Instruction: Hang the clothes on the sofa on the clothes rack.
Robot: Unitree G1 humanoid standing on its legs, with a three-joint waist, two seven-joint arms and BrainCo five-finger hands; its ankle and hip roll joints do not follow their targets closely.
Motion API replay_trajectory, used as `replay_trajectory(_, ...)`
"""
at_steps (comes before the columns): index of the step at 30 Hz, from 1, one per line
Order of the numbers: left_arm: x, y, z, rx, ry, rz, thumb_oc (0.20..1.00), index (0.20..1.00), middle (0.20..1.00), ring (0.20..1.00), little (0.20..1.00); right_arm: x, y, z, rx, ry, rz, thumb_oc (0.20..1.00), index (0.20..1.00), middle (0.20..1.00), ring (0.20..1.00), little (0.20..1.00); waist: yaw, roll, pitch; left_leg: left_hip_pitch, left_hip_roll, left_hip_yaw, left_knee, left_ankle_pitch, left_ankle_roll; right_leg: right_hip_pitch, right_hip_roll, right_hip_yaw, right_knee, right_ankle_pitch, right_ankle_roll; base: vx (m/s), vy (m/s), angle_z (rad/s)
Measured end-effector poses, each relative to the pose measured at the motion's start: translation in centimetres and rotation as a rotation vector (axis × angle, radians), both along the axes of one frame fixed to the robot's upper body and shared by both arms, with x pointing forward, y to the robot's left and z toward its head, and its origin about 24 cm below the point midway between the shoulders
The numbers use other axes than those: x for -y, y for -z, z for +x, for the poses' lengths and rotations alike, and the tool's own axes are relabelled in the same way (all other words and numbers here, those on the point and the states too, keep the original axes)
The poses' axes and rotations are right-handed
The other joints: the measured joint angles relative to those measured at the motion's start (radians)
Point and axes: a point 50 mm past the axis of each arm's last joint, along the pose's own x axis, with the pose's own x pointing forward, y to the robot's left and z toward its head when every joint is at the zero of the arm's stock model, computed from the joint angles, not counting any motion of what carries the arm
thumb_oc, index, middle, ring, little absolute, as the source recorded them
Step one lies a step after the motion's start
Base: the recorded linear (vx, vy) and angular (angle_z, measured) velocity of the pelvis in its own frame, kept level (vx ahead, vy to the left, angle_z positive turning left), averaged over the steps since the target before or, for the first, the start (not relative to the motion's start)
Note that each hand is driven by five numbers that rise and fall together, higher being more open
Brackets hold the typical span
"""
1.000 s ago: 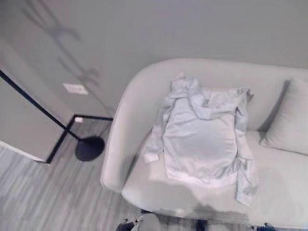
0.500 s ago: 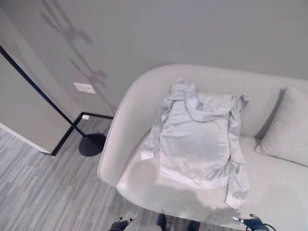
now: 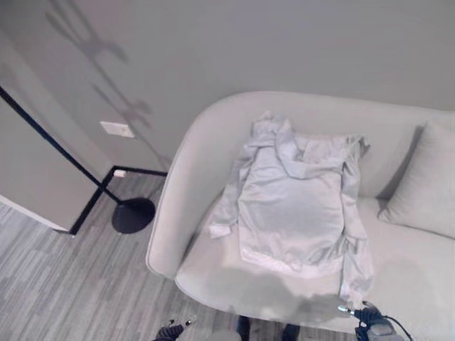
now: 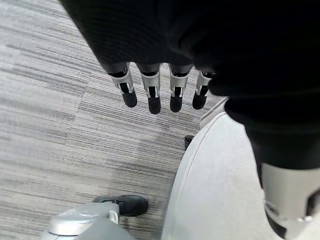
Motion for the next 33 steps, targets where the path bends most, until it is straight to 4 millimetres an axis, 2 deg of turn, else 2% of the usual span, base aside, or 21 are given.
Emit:
replay_trajectory(2,-0.2,-0.2,0.7,0.017,0.006,0.008,1.000,1.000,1.000,1.000,1.000,0.0,0.0,0.0,0.000,-0.001,0.001,1.000,1.000,1.000,1.000,1.000,-0.001,0.011,0.012,-0.001,0.007,-0.001,0.001,0.004,0.017,-0.048,-0.027,0.000,0.092,-0.019,0.023,0.06,0.016,-0.04)
replay_trajectory(3,-0.3,-0.3,0.9,0.021,0.007,0.010,1.000,1.000,1.000,1.000,1.000,0.0,0.0,-0.1,0.002,0.000,0.001,1.000,1.000,1.000,1.000,1.000,0.000,0.012,0.012,0.003,0.006,0.004,0.001,0.002,0.019,-0.057,-0.055,0.003,0.096,-0.025,0.036,0.08,-0.028,-0.08)
replay_trajectory(5,-0.5,-0.5,1.1,0.027,0.009,0.019,1.000,1.000,1.000,1.000,1.000,-0.2,-0.2,0.2,0.026,-0.007,0.005,1.000,1.000,1.000,1.000,1.000,-0.004,0.006,0.012,0.007,0.000,0.005,-0.003,0.000,0.019,-0.056,-0.103,0.023,0.036,-0.021,0.053,0.10,-0.053,-0.09)
replay_trajectory(6,-0.6,-0.5,1.3,0.030,0.011,0.022,1.000,1.000,1.000,1.000,1.000,-0.1,-0.2,0.2,0.027,-0.004,0.006,1.000,1.000,1.000,1.000,1.000,-0.004,0.004,0.011,0.008,0.001,0.004,-0.001,-0.001,0.019,-0.055,-0.117,0.032,-0.012,-0.007,0.077,0.12,-0.072,-0.05)
replay_trajectory(8,-0.8,-0.7,1.7,0.040,0.015,0.033,1.000,1.000,1.000,1.000,1.000,0.0,-0.3,0.4,0.037,0.010,0.005,1.000,1.000,1.000,1.000,1.000,-0.013,-0.003,0.017,0.011,0.001,0.001,0.001,-0.004,0.020,-0.061,-0.124,0.075,-0.122,0.029,0.132,0.13,-0.083,0.00)
replay_trajectory(10,-0.9,-0.8,1.9,0.046,0.013,0.036,1.000,1.000,1.000,1.000,1.000,-0.1,-0.6,0.9,0.065,0.011,-0.002,1.000,1.000,1.000,1.000,1.000,-0.032,-0.008,0.019,0.016,0.001,-0.002,0.001,-0.008,0.024,-0.079,-0.126,0.091,-0.205,0.069,0.161,0.14,-0.119,0.08)
replay_trajectory(12,-0.7,-0.9,2.1,0.061,0.015,0.034,1.000,1.000,1.000,1.000,1.000,-0.1,-1.0,1.5,0.097,0.008,-0.009,1.000,1.000,1.000,1.000,1.000,-0.056,-0.014,0.020,0.026,0.004,-0.007,-0.004,-0.018,0.012,-0.073,-0.117,0.101,-0.218,0.083,0.151,0.14,-0.163,0.13)
replay_trajectory(13,-0.8,-1.3,2.7,0.095,0.024,0.039,1.000,1.000,1.000,1.000,1.000,-0.3,-1.2,1.6,0.118,0.002,-0.006,1.000,1.000,1.000,1.000,1.000,-0.061,-0.035,0.017,0.044,-0.002,-0.017,0.002,-0.022,-0.020,-0.001,-0.111,0.101,-0.219,0.090,0.147,0.21,-0.250,0.29)
replay_trajectory(14,-0.8,-1.7,3.6,0.132,0.030,0.044,1.000,1.000,1.000,1.000,1.000,0.0,-1.4,1.5,0.127,-0.003,-0.013,1.000,1.000,1.000,1.000,1.000,-0.060,-0.047,0.019,0.067,0.006,-0.032,0.002,-0.023,-0.049,0.061,-0.093,0.103,-0.218,0.132,0.076,0.20,-0.266,0.33)
replay_trajectory(15,-0.6,-2.0,4.2,0.164,0.040,0.039,1.000,1.000,1.000,1.000,1.000,0.5,-1.9,1.9,0.150,-0.010,-0.029,1.000,1.000,1.000,1.000,1.000,-0.062,-0.033,0.014,0.069,0.028,-0.035,0.002,-0.018,-0.056,0.070,-0.073,0.101,-0.218,0.134,0.071,0.20,-0.277,0.35)
replay_trajectory(16,-0.4,-2.6,5.1,0.218,0.051,0.042,1.000,1.000,1.000,1.000,1.000,1.3,-2.9,2.7,0.199,-0.026,-0.052,1.000,1.000,1.000,1.000,1.000,-0.064,-0.021,0.007,0.070,0.060,-0.045,0.002,-0.022,-0.077,0.077,-0.043,0.091,-0.218,0.129,0.070,0.13,-0.224,0.23)
replay_trajectory(20,-0.6,-5.1,8.0,0.388,0.094,0.063,1.000,1.000,1.000,1.000,1.000,3.1,-6.5,6.0,0.388,-0.042,-0.117,1.000,1.000,1.000,1.000,1.000,-0.065,-0.028,0.003,0.072,0.125,-0.062,0.001,-0.025,-0.132,0.090,0.018,0.071,-0.218,0.093,0.046,0.11,-0.218,0.12)
replay_trajectory(23,-0.6,-5.9,8.6,0.438,0.106,0.067,1.000,1.000,1.000,1.000,1.000,3.5,-7.0,6.3,0.415,-0.040,-0.134,1.000,1.000,1.000,1.000,1.000,-0.068,-0.031,0.000,0.079,0.151,-0.079,0.002,-0.020,-0.154,0.104,0.043,0.062,-0.219,0.079,0.037,0.01,-0.172,0.07)
replay_trajectory(26,-0.2,-7.0,9.3,0.509,0.114,0.058,1.000,1.000,1.000,1.000,1.000,3.6,-7.0,6.2,0.410,-0.042,-0.138,1.000,1.000,1.000,1.000,1.000,-0.061,-0.031,0.000,0.023,0.160,-0.107,0.060,-0.028,-0.170,0.086,0.053,0.050,-0.223,0.061,0.037,-0.02,-0.092,0.16)
replay_trajectory(29,0.2,-7.0,9.6,0.521,0.099,0.041,1.000,1.000,1.000,1.000,1.000,3.7,-7.4,6.7,0.423,-0.047,-0.146,1.000,1.000,1.000,1.000,1.000,-0.055,-0.018,0.002,-0.011,0.162,-0.113,0.093,-0.030,-0.173,0.076,0.051,0.039,-0.223,0.063,0.024,0.05,0.045,0.14)
replay_trajectory(32,0.4,-7.1,9.7,0.529,0.094,0.033,1.000,1.000,1.000,1.000,1.000,3.5,-8.7,7.8,0.490,-0.067,-0.155,1.000,1.000,1.000,1.000,1.000,-0.053,0.005,0.002,-0.042,0.140,-0.116,0.092,-0.031,-0.172,0.054,0.030,0.039,-0.223,0.073,0.014,0.08,0.156,0.12)
replay_trajectory(33,0.3,-7.2,9.8,0.533,0.099,0.037,1.000,1.000,1.000,1.000,1.000,3.2,-8.9,8.3,0.505,-0.073,-0.154,1.000,1.000,1.000,1.000,1.000,-0.047,0.002,0.005,-0.060,0.112,-0.115,0.091,-0.027,-0.168,0.041,0.013,0.049,-0.223,0.084,0.014,0.05,0.110,-0.02)
